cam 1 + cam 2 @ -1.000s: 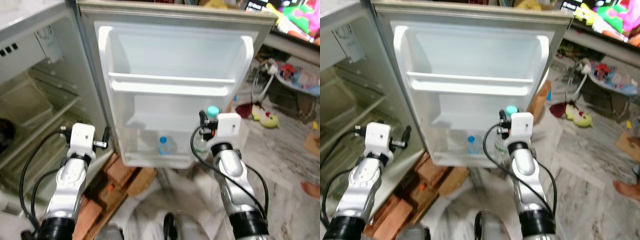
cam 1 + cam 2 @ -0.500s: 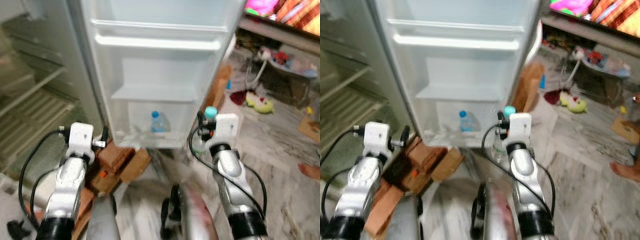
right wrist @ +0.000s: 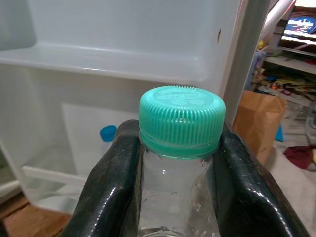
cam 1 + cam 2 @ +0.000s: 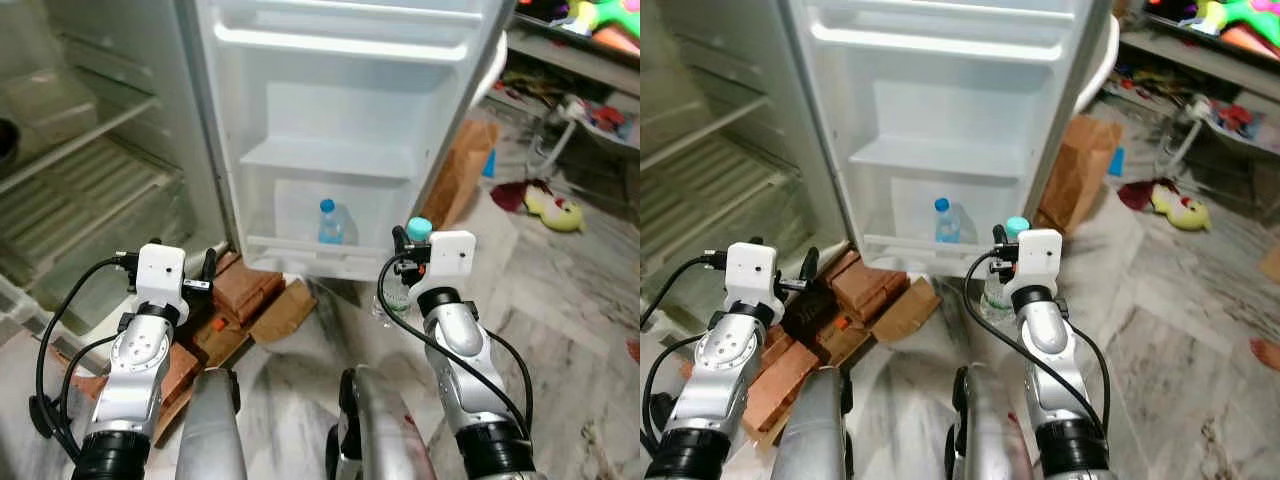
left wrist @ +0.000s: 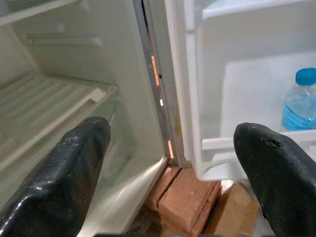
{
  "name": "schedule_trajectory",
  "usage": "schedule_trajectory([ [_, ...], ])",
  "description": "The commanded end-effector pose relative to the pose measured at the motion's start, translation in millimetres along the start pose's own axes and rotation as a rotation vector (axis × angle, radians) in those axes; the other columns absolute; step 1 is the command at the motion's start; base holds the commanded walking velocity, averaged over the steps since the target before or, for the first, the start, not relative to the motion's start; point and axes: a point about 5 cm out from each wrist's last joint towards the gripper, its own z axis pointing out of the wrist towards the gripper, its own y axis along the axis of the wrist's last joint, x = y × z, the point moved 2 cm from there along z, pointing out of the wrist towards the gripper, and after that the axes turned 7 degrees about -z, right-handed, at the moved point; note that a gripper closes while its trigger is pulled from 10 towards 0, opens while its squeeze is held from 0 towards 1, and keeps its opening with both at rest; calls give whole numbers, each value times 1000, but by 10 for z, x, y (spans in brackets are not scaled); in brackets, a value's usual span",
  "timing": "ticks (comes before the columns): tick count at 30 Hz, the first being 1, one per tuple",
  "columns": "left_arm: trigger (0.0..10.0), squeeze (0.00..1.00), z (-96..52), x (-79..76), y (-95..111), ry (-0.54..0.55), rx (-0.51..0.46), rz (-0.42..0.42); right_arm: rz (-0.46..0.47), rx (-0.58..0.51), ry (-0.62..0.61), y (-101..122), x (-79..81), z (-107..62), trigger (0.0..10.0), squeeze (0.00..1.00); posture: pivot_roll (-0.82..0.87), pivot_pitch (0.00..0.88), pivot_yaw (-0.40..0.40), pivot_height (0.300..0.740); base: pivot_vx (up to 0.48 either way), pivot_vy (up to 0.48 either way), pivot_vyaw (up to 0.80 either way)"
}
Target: Restocking fridge
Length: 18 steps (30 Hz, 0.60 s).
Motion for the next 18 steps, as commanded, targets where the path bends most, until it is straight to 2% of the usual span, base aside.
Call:
schedule_trajectory([
  [1, 10000, 0, 9, 9, 28, 4, -14, 7, -2, -39, 3, 87, -1, 36, 10000, 0, 11, 103, -80, 613, 326, 352, 0],
  [11, 10000, 0, 17, -19, 45, 1, -23, 14, -10, -43, 6, 101, 6, 56, 10000, 0, 20, 102, -90, 613, 370, 277, 0],
  [18, 10000, 0, 24, -65, 39, -17, -18, 20, -27, -45, -9, 103, -4, 64, 10000, 0, 20, 104, -88, 613, 0, 0, 0],
])
